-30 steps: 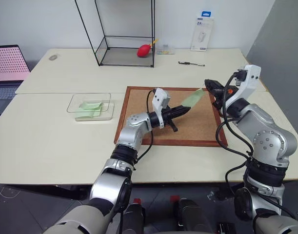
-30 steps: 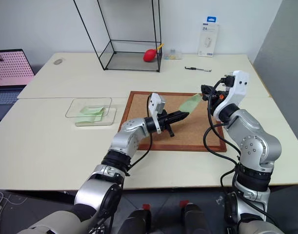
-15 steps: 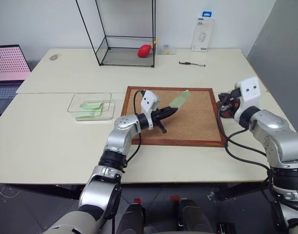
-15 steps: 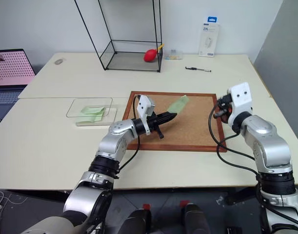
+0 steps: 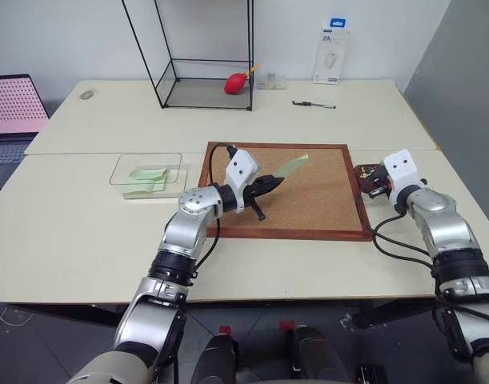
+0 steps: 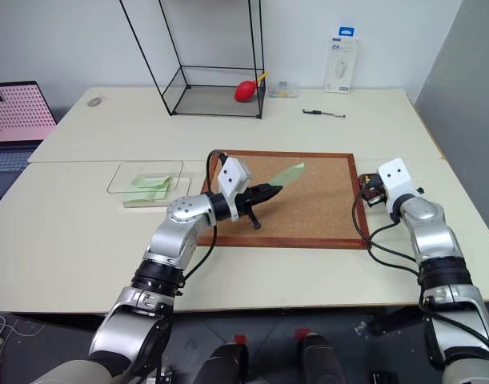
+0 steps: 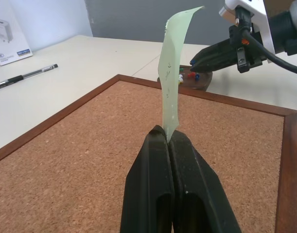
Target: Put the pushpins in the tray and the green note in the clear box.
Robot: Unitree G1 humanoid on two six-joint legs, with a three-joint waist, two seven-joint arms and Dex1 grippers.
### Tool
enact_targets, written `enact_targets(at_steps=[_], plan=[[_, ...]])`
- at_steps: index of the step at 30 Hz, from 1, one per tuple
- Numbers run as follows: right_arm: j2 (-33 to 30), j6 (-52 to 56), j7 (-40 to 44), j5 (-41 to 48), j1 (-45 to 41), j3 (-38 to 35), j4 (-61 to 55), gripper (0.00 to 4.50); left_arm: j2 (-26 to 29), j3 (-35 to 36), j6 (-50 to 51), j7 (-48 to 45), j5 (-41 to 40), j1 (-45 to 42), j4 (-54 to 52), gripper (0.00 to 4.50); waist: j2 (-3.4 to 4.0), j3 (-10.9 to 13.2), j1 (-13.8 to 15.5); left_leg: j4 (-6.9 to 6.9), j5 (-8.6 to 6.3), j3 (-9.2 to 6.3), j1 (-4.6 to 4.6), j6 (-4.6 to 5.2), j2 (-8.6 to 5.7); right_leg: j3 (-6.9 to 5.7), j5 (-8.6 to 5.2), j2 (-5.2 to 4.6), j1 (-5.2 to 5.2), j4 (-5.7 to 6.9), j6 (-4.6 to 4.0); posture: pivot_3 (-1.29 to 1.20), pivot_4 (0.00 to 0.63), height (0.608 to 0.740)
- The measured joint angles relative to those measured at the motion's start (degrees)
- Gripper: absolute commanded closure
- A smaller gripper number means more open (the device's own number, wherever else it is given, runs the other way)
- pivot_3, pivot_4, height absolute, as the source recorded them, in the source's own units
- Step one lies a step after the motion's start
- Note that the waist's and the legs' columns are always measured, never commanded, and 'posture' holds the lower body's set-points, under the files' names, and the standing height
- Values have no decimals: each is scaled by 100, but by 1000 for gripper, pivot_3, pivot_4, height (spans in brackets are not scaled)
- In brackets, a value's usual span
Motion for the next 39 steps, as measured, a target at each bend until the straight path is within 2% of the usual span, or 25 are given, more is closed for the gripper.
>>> enact_targets(at_steps=[1, 12, 17, 21, 23, 27, 33, 39], plan=[[22, -101, 18, -41, -62, 0, 171, 2688, 11, 0, 1, 10, 0, 0, -12, 4500, 0, 0, 2, 0, 0, 1, 0, 0, 0, 1, 0, 0, 0, 0, 0, 0, 150, 740], [61, -256, 123, -157, -143, -97, 271, 648, 41, 0, 2, 94, -1, -1, -12, 4500, 0, 0, -1, 0, 0, 1, 1, 0, 0, 2, 1, 0, 0, 1, -1, 0, 150, 740], [34, -67, 493, 228, 165, -379, -913, 648, 247, 19, 96, 168, 0, -42, -51, 4500, 0, 0, -5, -1, 0, -4, 0, 0, 2, -2, 0, 1, 0, 1, 0, 0, 150, 740], [-44, 165, 1049, 613, 580, -409, -2137, 648, 724, 245, 393, 297, -5, -63, -316, 4500, 1, 0, -25, 0, 0, -4, 3, 0, 3, -3, 0, 1, 0, 5, 0, 0, 150, 740], [-45, 365, 1337, 857, 668, -400, -2620, 648, 1011, 344, 593, 294, -20, -32, -496, 4500, 4, 3, -38, 1, 0, -5, 3, 0, 3, -2, 0, 1, 0, 6, 0, 0, 150, 740], [127, 969, 1969, 1642, 674, -230, -3909, 648, 1941, 691, 995, 245, -4, 132, -805, 4500, 6, 6, -121, -2, 0, -14, 5, 0, 13, -10, -1, 9, -1, 6, -2, 0, 150, 740], [414, 1794, 2227, 2114, 498, 173, -4547, 648, 2953, 856, 1100, 250, 270, 377, -900, 4500, 5, 7, -81, -1, 0, -16, 3, 0, 8, -12, -1, 3, 0, 2, -3, 0, 150, 740], [604, 2024, 2259, 2133, 453, 462, -4585, 648, 3345, 889, 1096, 416, 500, 579, -777, 4500, 3, 8, -16, -3, 0, -15, -4, -1, 8, -12, -2, 1, -8, -1, -4, 0, 150, 740]])
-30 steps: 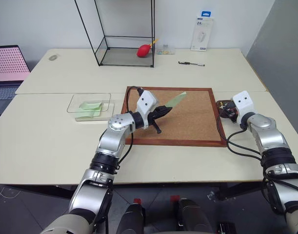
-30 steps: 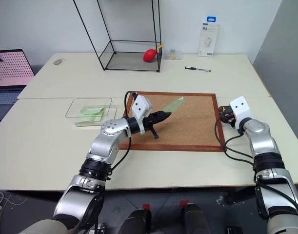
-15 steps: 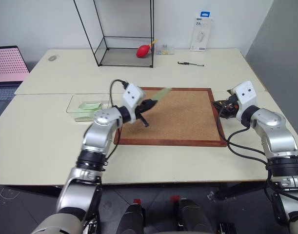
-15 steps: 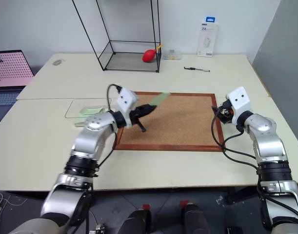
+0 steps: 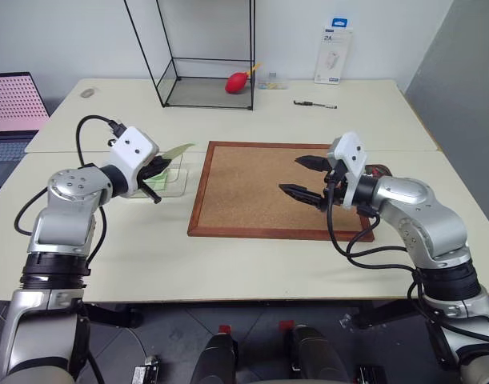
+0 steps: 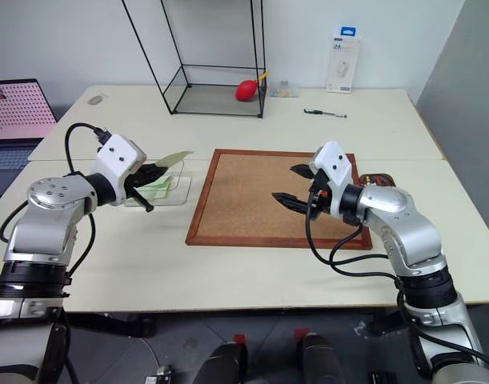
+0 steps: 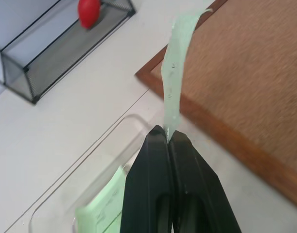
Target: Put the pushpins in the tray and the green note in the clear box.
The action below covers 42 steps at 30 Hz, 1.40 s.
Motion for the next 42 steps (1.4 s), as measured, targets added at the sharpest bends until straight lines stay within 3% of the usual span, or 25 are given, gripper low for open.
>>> enact_targets(at_steps=[11, 33, 42], plan=[[244, 134, -42, -3, -35, 113, -2, 648, 211, 0, -147, 611, 532, 181, 487, 4500, 0, 0, 21, -1, 0, -1, 0, 0, 1, -2, 0, 1, -2, 3, 0, 0, 150, 740], [285, 326, -43, 63, -116, 84, -46, 631, 432, 128, 52, 748, 580, 515, 245, 351, -1, 1, 20, -1, 0, 0, 0, 0, 2, -1, 0, 1, -4, 5, 0, 0, 150, 740], [263, 843, -226, 593, -4, -413, -276, 631, 1010, 197, 31, 697, 772, 788, -520, 351, -2, 2, 21, -4, 0, 1, -3, 0, 3, 0, -1, 0, -8, 5, -2, 0, 150, 740]])
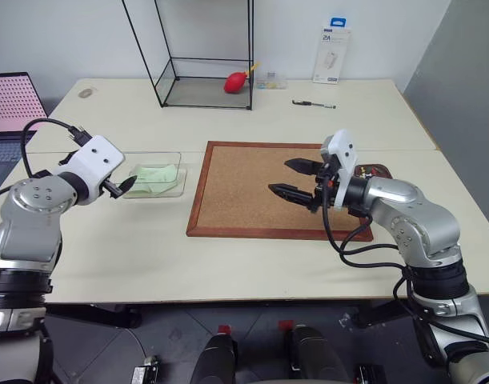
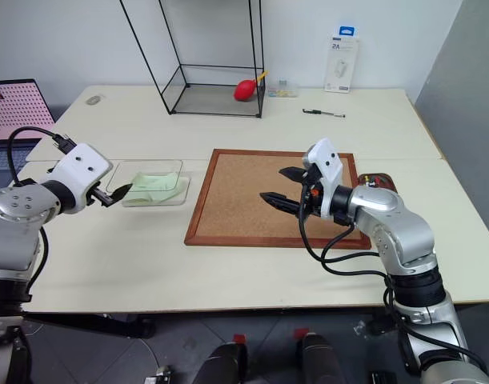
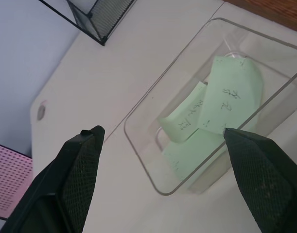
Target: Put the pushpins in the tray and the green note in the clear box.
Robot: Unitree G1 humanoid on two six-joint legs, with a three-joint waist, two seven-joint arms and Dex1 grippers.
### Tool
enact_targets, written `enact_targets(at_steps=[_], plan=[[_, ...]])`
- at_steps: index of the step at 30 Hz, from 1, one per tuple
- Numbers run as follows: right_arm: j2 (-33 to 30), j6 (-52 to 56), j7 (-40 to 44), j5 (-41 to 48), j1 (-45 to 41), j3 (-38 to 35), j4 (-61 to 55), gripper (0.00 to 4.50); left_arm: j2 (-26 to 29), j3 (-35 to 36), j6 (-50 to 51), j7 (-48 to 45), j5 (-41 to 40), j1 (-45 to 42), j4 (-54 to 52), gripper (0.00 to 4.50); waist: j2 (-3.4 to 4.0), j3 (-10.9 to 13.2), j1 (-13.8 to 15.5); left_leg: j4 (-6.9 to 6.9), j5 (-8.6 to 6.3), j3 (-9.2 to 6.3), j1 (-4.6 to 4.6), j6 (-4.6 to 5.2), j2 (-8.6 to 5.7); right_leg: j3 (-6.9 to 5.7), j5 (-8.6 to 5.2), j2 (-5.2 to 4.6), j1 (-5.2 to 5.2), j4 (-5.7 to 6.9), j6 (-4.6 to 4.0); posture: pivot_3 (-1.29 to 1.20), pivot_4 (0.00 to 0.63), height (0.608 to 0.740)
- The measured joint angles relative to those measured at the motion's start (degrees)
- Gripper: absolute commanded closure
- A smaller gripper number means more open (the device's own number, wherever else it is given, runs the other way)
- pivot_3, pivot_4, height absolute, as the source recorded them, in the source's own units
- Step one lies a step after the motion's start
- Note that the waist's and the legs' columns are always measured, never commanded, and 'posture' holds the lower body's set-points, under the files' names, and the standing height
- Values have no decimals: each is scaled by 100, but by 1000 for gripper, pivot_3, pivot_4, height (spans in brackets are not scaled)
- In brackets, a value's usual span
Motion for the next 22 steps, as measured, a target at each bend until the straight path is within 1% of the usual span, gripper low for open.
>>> enact_targets(at_steps=[2, 4, 8, 9, 10, 13, 14, 17, 20, 22], plan=[[-9, 63, -78, 44, 117, -110, -78, 631, 73, 3, -30, -7, 20, 4, -91, 351, 0, 0, 1, 0, 0, -1, 0, 0, 0, -1, 0, 0, 0, 0, 0, 0, 150, 740], [-15, 115, -189, 89, 223, -226, -117, 631, 34, 28, 33, -32, -66, -30, -272, 351, 0, 0, 4, 0, 0, 0, -1, 0, 0, -1, 0, 0, 0, 0, 0, 0, 150, 740], [-73, 55, -364, 112, 657, -543, -323, 631, -882, 387, 770, -122, -1022, -290, -967, 351, -5, -1, 51, 5, 0, -2, -15, 0, -8, -5, 1, -9, 2, -7, 3, 0, 150, 740], [-86, 26, -431, 109, 859, -632, -392, 631, -1161, 378, 916, -134, -1257, -254, -1195, 351, -6, -2, 43, 6, 0, 2, -17, -1, -9, -1, 2, -11, 2, -7, 4, 0, 150, 740], [-98, 19, -459, 100, 966, -654, -412, 631, -1313, 375, 1011, -133, -1378, -213, -1289, 351, -6, -1, 30, 5, 0, 5, -20, -1, -9, 2, 2, -10, -1, -8, 5, 0, 150, 740], [-111, -120, -605, 21, 1468, -769, -545, 631, -1718, 260, 1105, -19, -1503, 224, -1559, 351, -5, -1, -45, 3, -1, 16, -8, -1, -2, 13, 2, -5, -7, 0, 3, 0, 150, 740], [-102, -238, -689, -28, 1700, -818, -634, 631, -1981, 253, 1053, 91, -1532, 441, -1696, 351, -5, -1, -45, 1, -1, 15, -4, -1, 2, 13, 1, -3, -7, 4, 1, 0, 150, 740], [-48, -611, -858, -267, 2205, -813, -733, 631, -2490, 172, 1088, 237, -1733, 908, -1927, 351, -6, -1, -33, 6, 0, 9, -2, -1, 6, 8, 2, 4, -6, 13, -1, 0, 150, 740], [-40, -931, -958, -488, 2446, -805, -735, 631, -2522, 153, 1095, 244, -1820, 1124, -2111, 351, -7, 0, -34, 7, 1, 14, 12, -1, 6, 11, 5, 6, 3, 11, -7, 0, 150, 740], [-44, -1112, -961, -598, 2482, -804, -734, 631, -2546, 153, 1097, 240, -1878, 1191, -2217, 351, -7, -1, -34, 9, 0, 14, 20, -1, 5, 11, -11, 5, 15, 5, -34, 0, 150, 740]])
